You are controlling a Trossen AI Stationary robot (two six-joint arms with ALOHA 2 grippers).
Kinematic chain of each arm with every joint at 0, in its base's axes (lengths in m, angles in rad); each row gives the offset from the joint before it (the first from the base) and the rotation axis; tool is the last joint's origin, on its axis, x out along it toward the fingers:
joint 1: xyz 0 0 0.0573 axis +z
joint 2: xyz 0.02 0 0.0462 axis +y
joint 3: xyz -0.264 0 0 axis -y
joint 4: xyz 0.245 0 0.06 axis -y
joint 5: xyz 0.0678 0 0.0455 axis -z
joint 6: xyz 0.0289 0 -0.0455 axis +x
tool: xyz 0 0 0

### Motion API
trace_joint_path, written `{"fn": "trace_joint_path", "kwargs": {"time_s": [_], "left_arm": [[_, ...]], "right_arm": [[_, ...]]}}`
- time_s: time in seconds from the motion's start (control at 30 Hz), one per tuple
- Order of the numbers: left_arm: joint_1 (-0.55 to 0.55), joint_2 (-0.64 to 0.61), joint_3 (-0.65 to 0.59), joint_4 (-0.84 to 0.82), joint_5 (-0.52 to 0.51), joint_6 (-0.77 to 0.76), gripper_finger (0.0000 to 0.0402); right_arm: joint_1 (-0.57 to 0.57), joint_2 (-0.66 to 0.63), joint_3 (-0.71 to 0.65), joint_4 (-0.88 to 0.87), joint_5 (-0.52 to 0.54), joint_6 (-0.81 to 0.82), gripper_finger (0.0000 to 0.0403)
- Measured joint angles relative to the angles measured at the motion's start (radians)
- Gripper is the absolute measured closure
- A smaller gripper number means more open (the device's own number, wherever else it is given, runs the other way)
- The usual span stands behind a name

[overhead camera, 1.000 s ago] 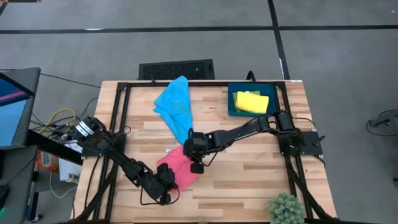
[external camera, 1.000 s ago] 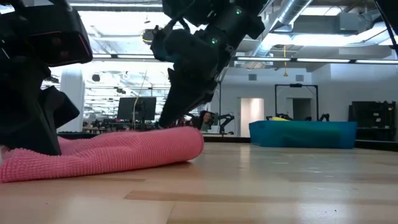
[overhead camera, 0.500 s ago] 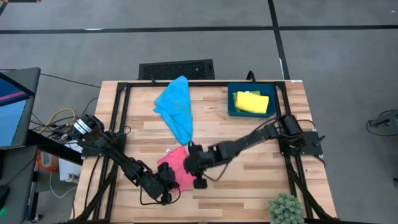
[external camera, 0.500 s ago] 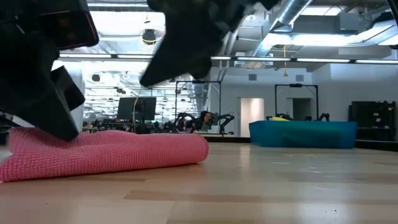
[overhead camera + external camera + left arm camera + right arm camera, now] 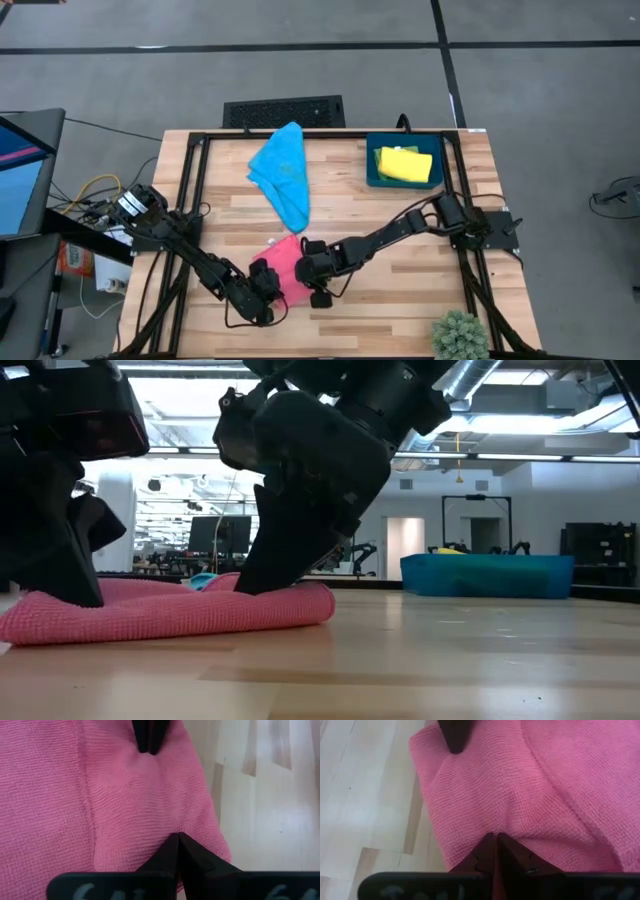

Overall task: Fold microfiber towels
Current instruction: Fold the pink microfiber towel

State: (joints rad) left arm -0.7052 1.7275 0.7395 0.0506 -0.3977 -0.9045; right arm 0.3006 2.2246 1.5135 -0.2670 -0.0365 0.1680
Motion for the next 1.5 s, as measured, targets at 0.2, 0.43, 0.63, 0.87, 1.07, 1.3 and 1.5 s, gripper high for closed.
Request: {"fn": "trace_joint_path", "kwargs": {"time_s": [0.2, 0.43, 0.63, 0.87, 1.07, 1.3, 1.5], "left_arm": [[-0.003, 0.0, 0.0, -0.013, 0.011, -0.006, 0.0401], [-0.01, -0.065, 0.0, -0.02, 0.01, -0.038, 0.0401], [-0.01, -0.1, 0.0, -0.018, -0.097, -0.05, 0.0401], [-0.01, -0.03, -0.001, -0.031, -0.131, -0.086, 0.0401], [-0.009, 0.015, 0.0, -0.038, -0.085, -0.125, 0.0401], [-0.01, -0.007, 0.0, -0.039, -0.021, -0.164, 0.0401], [-0.01, -0.131, -0.001, -0.059, -0.019, -0.174, 0.0401]], "right_arm": [[-0.02, -0.048, -0.005, -0.028, 0.013, 0.0, 0.0353], [-0.05, -0.091, -0.004, -0.024, 0.016, -0.023, 0.0353], [-0.058, -0.05, -0.008, -0.031, 0.013, -0.045, 0.0353], [-0.056, -0.025, -0.004, -0.035, 0.01, -0.056, 0.0353], [-0.061, -0.022, -0.004, -0.039, 0.01, -0.062, 0.0353], [-0.074, -0.067, -0.005, -0.045, 0.009, -0.063, 0.0353], [-0.119, -0.123, -0.004, -0.052, 0.009, -0.04, 0.0353]]}}
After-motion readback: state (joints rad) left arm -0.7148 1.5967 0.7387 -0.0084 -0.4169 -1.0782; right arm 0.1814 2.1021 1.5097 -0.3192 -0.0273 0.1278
